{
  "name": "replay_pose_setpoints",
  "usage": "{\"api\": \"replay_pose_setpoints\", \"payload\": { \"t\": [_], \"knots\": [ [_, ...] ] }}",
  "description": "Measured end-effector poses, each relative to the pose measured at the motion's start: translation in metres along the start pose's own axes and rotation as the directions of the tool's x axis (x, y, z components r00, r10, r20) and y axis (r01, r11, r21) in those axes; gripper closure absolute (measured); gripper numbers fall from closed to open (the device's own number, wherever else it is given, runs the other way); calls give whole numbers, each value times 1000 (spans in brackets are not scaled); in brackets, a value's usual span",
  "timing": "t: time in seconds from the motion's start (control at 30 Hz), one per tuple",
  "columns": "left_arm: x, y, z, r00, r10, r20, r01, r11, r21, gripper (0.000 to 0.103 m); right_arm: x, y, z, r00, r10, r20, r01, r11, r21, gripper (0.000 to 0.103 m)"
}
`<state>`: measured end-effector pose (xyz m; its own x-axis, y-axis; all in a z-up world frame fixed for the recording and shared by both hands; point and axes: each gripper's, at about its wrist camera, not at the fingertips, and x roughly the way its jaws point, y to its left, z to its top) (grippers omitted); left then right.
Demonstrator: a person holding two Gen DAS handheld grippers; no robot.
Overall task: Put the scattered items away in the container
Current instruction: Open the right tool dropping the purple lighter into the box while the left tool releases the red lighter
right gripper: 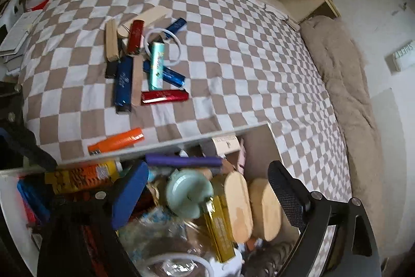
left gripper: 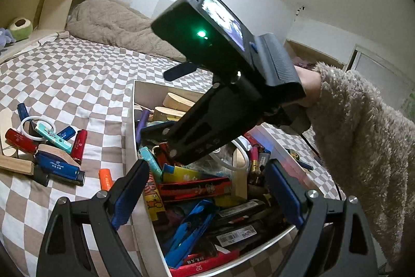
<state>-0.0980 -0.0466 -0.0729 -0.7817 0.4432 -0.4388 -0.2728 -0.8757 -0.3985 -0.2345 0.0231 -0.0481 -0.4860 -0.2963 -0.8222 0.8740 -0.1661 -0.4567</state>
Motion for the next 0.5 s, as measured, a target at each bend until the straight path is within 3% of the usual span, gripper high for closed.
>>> {"api": "replay_pose_setpoints", "payload": {
  "t": [0.13,0.33,0.5],
  "knots": [
    [0,-2,-1,1000,3,-1,-3,1000,5,11,-1,-6,-10,999,-25,-23,25,999,29,10],
    [5,1,-1,1000,7,-9,-7,1000,9,11,-12,-14,-23,999,-35,8,34,995,95,10],
    [10,1,-2,1000,13,-25,-13,1000,14,11,-31,-30,-34,998,13,65,-30,965,261,10]
  ]
}}
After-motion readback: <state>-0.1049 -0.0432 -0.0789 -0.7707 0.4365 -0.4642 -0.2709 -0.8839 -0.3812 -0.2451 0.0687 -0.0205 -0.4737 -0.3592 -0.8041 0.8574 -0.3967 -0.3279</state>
